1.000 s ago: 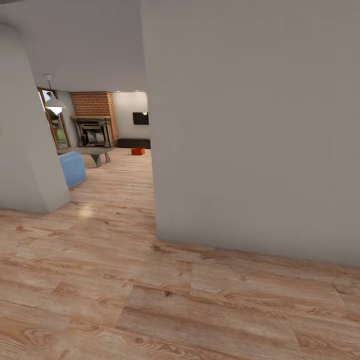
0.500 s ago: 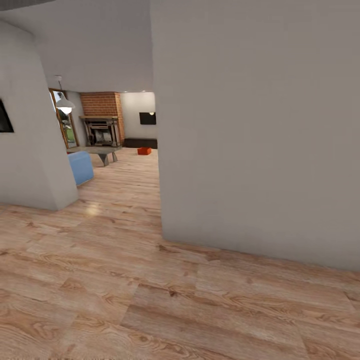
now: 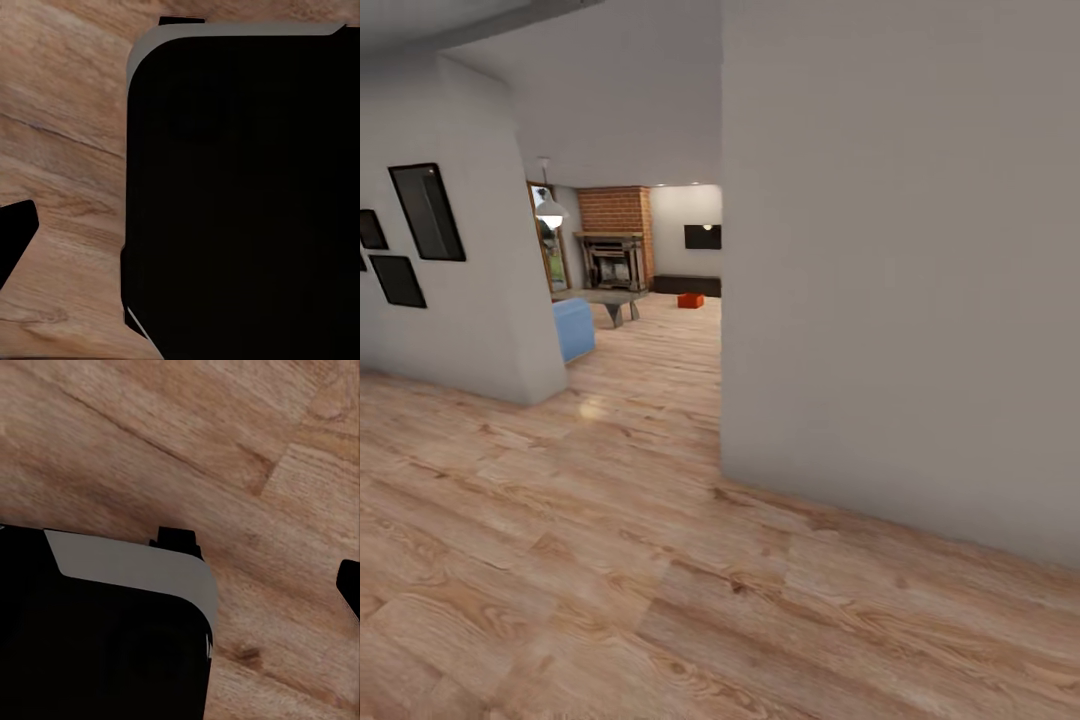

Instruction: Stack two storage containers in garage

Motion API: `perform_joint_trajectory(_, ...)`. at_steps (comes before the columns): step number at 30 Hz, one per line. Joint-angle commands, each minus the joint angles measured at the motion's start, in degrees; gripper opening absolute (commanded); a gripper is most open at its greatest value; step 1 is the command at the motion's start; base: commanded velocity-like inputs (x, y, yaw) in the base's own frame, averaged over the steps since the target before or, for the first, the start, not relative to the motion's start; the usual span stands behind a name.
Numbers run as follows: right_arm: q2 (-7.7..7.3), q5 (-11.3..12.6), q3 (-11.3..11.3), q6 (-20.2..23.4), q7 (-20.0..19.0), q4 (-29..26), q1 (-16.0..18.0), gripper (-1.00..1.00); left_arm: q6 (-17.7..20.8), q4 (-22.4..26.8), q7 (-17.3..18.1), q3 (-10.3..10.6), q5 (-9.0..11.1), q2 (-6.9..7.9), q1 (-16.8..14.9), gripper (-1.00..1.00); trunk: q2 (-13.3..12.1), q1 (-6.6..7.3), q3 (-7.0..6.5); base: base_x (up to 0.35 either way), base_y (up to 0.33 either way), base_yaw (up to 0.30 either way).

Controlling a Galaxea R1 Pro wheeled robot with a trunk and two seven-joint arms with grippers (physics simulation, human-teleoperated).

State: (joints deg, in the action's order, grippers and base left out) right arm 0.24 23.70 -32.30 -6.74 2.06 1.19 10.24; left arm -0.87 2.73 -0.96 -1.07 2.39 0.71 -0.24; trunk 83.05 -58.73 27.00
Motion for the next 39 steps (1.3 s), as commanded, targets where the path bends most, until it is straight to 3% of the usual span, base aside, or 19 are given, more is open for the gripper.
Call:
perform_joint_trajectory(1, 0.03, 0.5, -0.5, -0.3, 0.0, 0.1, 0.0, 1.0, -0.1, 0.0, -0.1, -0.1, 0.2, -0.01, 0.0, 1.0, 0.0, 0.0, 0.05, 0.0, 0.0, 0.286)
perform_joint_trajectory(32, 0.0, 0.6, -0.5, -0.2, 0.0, 0.1, 0.0, 1.0, -0.1, 0.0, -0.1, -0.1, 0.2, -0.01, 0.0, 1.0, 0.0, 0.0, 0.05, 0.0, 0.0, 0.286)
perform_joint_trajectory(39, -0.04, 0.6, -0.5, -0.2, 0.0, 0.1, 0.1, 1.0, -0.1, 0.0, 0.0, -0.1, 0.2, -0.09, 0.0, 1.0, 0.0, 0.0, 0.05, 0.217, 0.0, 0.284)
